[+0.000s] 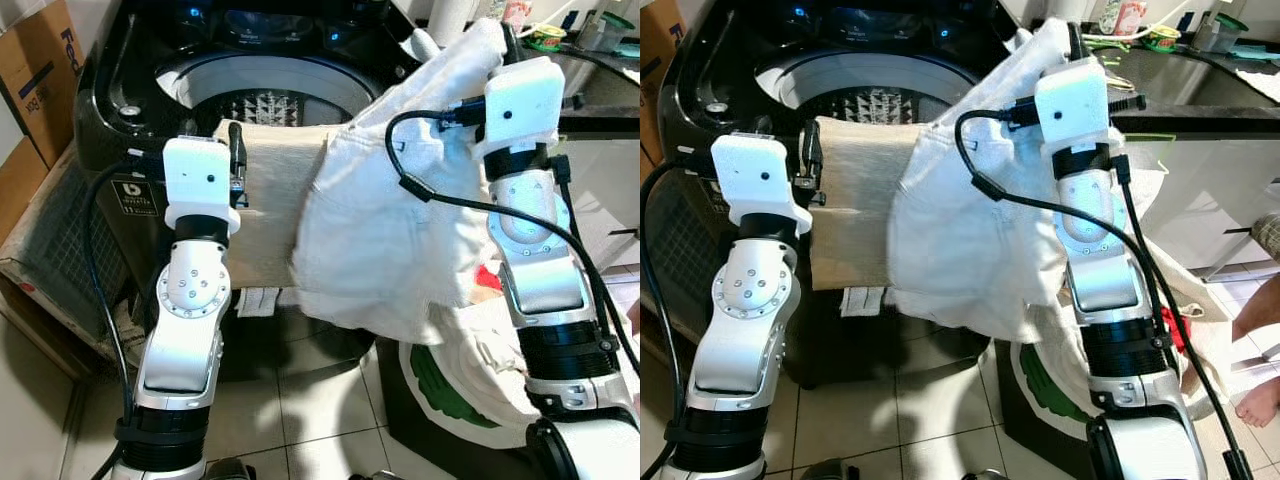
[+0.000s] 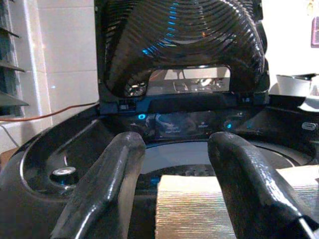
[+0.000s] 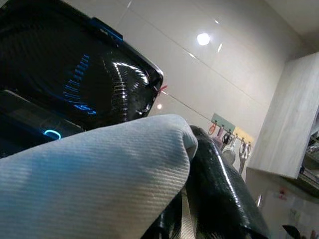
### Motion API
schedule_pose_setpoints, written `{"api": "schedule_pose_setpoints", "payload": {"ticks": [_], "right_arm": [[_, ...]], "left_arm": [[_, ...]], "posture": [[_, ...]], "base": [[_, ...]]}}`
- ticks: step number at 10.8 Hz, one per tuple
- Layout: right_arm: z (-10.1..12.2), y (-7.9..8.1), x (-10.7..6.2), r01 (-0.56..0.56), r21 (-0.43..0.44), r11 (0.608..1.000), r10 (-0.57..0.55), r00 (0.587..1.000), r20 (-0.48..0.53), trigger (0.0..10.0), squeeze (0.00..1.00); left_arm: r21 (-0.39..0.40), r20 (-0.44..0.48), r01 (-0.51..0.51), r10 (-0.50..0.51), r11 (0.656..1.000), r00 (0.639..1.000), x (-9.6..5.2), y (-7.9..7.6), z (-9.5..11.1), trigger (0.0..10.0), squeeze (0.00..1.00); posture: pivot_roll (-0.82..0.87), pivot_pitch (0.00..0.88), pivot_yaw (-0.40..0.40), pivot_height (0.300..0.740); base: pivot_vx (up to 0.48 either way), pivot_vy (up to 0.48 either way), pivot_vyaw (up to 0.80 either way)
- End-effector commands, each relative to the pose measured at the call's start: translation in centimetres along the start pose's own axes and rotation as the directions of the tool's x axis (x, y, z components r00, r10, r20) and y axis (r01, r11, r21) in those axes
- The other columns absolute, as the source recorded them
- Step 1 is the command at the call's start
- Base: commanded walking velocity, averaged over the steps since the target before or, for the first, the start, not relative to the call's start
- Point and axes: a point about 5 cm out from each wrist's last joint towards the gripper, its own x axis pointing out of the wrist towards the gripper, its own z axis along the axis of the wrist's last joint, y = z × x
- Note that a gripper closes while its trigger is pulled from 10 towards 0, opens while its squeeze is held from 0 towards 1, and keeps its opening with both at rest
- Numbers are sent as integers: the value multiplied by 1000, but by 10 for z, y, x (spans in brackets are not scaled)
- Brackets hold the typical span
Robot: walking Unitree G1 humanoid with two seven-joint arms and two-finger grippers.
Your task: Clothes washing
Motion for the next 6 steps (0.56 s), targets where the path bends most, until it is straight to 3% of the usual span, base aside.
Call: {"api": "schedule_pose_setpoints", "payload": {"ticks": [1,3,5,6], "right_arm": [[7,-2,-1,3,0,1000,-3,1000,27,0,0],[9,0,0,-10,-4,1000,10,999,32,0,0],[13,0,3,-8,-10,1000,9,999,50,0,0],[25,-4,10,-5,-18,1000,8,991,134,0,0]], "left_arm": [[-7,1,10,-10,1000,1000,-1,-4,3,10000,0],[-41,-3,4,-4,999,1000,-2,0,4,10000,0],[-66,38,-20,23,998,999,1,5,11,10000,0],[-90,51,-28,33,996,998,2,5,13,10000,0]], "posture": [[105,0,-68,740],[107,0,-73,740],[106,0,-69,740],[100,0,-64,740]], "base": [[0,0,0],[0,0,0],[463,0,0],[480,0,0]]}}
